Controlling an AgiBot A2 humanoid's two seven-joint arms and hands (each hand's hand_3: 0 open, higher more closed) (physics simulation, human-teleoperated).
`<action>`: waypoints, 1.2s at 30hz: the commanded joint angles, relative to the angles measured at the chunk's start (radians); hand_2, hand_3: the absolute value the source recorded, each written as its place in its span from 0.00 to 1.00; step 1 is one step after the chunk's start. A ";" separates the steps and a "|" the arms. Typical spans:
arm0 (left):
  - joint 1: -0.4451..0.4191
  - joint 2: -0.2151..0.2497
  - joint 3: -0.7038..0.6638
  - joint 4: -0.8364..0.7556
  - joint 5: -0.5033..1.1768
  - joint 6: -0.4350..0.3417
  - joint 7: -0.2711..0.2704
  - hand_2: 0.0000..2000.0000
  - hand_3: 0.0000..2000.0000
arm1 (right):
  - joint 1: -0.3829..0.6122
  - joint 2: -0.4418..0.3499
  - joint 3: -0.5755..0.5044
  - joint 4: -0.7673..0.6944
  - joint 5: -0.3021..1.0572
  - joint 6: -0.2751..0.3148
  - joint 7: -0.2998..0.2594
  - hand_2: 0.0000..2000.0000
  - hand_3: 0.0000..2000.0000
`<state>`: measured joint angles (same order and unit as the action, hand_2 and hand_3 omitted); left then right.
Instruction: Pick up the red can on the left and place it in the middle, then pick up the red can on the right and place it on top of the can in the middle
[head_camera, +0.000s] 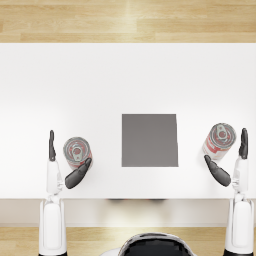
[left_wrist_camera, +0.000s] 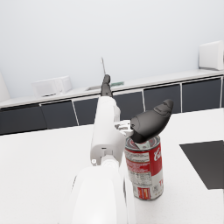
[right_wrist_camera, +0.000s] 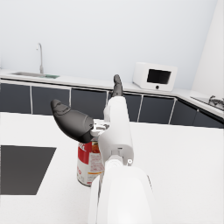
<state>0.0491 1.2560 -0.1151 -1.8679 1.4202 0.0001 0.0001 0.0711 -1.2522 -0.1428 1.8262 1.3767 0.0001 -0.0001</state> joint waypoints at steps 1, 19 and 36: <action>-0.027 0.002 0.022 0.058 0.001 0.000 0.000 0.00 0.00 | -0.005 -0.002 -0.004 -0.100 0.001 0.000 0.000 0.00 0.00; 0.051 0.043 0.087 0.443 0.004 0.000 0.000 0.00 0.00 | 0.194 -0.044 0.079 -0.621 0.003 0.000 0.000 0.00 0.00; 0.081 0.079 0.073 0.477 0.004 -0.028 0.000 1.00 0.49 | 0.251 -0.078 0.083 -0.704 0.003 0.078 -0.001 1.00 0.49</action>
<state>0.1308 1.3370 -0.0317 -1.3480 1.4240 -0.0265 0.0006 0.3161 -1.3312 -0.0539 1.0948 1.3796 0.0866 -0.0012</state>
